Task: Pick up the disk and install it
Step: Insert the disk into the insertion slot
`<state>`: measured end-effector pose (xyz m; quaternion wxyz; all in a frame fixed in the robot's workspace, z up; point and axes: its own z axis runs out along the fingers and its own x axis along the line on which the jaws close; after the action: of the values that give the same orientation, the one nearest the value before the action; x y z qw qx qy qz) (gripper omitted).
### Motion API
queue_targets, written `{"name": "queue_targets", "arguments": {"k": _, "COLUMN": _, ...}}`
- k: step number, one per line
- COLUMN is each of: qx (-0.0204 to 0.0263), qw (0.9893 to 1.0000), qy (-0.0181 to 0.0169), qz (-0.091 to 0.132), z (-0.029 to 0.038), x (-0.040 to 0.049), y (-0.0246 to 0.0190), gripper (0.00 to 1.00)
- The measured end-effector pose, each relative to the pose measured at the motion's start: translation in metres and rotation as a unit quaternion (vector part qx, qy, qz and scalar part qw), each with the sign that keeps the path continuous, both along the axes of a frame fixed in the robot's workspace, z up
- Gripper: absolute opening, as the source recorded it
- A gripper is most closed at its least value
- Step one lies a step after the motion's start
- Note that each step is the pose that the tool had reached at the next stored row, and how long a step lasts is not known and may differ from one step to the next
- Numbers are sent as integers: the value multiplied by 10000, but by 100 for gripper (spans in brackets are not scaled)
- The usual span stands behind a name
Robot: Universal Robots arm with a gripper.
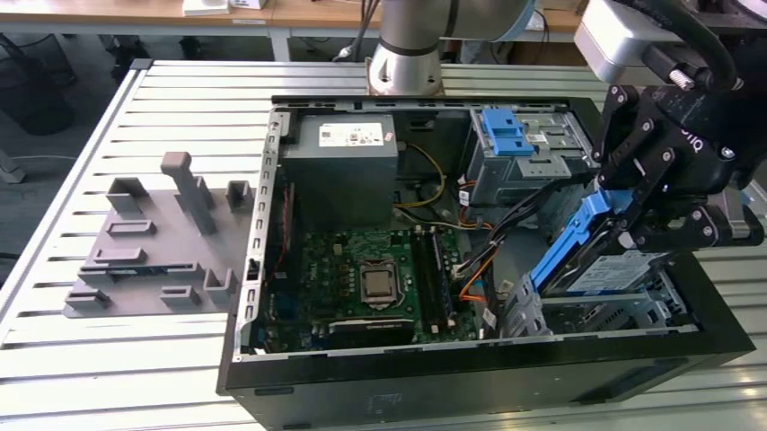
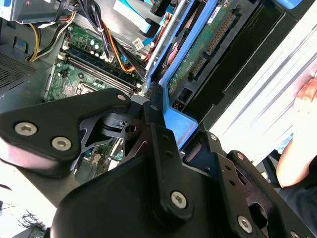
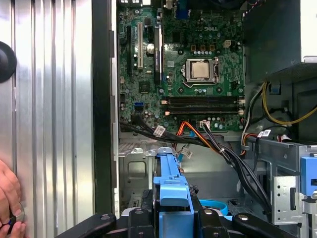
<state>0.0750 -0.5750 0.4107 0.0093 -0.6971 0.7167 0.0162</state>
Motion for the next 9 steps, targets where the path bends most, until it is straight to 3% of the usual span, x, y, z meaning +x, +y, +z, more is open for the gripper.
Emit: {"name": "queue_targets", "arguments": {"k": 9, "qx": 0, "qw": 10000, "qy": 0, "qz": 0, "z": -66, "x": 0, "y": 0, "gripper": 36}}
